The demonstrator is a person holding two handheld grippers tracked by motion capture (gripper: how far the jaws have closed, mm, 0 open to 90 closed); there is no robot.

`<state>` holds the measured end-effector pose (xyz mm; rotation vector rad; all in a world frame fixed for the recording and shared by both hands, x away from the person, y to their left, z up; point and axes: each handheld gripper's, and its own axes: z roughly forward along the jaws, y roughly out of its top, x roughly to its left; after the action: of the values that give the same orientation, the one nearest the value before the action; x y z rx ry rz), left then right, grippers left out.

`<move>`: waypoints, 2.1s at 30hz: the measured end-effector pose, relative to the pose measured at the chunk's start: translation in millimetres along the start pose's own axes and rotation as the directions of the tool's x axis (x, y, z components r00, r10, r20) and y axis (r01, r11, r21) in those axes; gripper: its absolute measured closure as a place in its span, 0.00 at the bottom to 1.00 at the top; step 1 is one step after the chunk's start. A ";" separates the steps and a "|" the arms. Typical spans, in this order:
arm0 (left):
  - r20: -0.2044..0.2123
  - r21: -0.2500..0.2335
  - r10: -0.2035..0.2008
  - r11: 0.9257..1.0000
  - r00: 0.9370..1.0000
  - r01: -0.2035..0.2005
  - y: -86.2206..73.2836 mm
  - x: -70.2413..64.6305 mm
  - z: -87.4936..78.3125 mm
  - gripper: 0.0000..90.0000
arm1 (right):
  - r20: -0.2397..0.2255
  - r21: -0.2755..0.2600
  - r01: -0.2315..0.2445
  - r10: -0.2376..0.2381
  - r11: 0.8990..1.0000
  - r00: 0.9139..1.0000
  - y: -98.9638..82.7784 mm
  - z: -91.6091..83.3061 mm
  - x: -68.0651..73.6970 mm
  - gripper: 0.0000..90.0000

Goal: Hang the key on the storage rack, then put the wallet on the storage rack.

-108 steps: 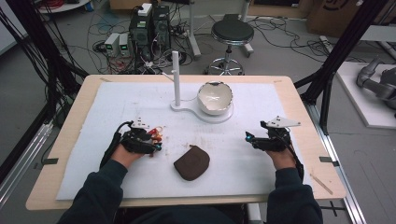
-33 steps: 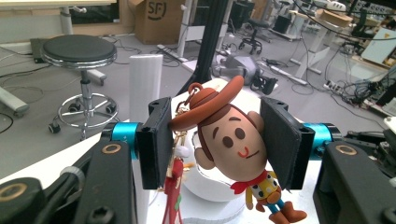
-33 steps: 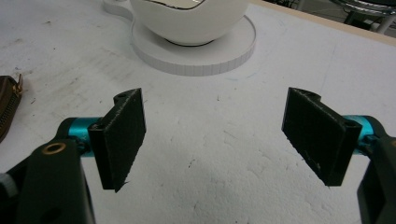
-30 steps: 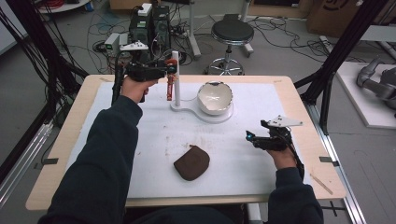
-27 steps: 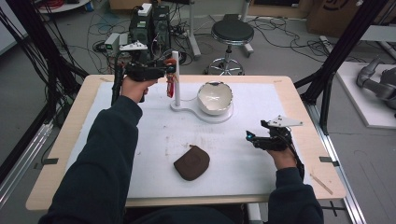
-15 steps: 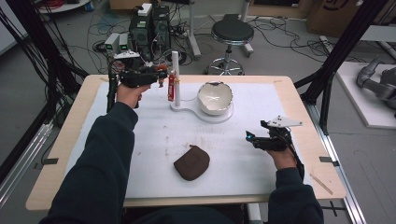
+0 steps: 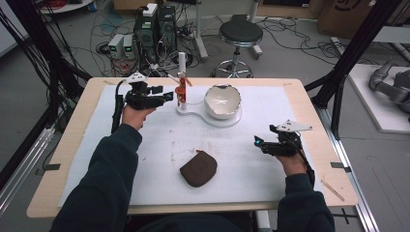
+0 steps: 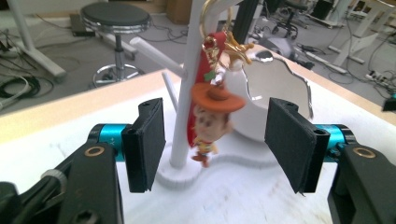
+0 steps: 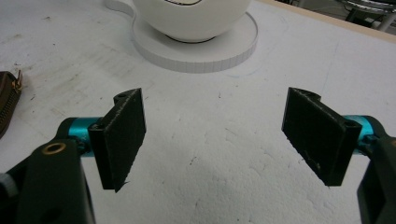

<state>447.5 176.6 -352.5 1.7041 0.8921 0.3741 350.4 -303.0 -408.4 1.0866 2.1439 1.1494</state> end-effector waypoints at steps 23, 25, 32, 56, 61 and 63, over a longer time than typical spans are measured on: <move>-0.101 -0.073 0.066 0.995 0.993 -0.073 -74.6 -3.0 -70.6 0.23 | -0.022 -0.012 -0.002 0.001 1.000 1.000 3.8 12.3 -0.9 0.24; -0.103 -0.073 0.058 0.995 0.993 -0.066 -78.9 -1.7 -70.3 0.27 | -0.019 -0.008 0.005 -0.005 1.000 1.000 4.2 13.4 -0.6 0.24; -0.098 -0.078 0.021 0.997 0.995 -0.029 -83.9 1.4 -67.0 0.27 | -0.017 -0.012 0.007 -0.007 1.000 1.000 4.2 8.7 1.9 0.24; 0.022 0.014 0.027 1.000 0.999 -0.027 -90.7 -15.0 -49.9 0.20 | -0.199 0.033 0.042 -0.035 0.999 0.979 11.3 23.8 37.3 0.24; 0.012 0.018 0.045 0.999 0.999 -0.045 -91.0 -16.9 -48.2 0.21 | -0.300 0.053 0.064 -0.045 0.997 0.953 14.8 40.1 57.2 0.29; 0.018 0.014 0.049 0.999 0.999 -0.049 -90.9 -17.9 -47.5 0.21 | -0.314 0.056 0.067 -0.046 0.996 0.948 15.0 42.4 60.9 0.29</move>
<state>371.2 204.6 -417.5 1.7426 0.8433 0.3854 351.5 -228.4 -420.8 0.9121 2.4533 1.3053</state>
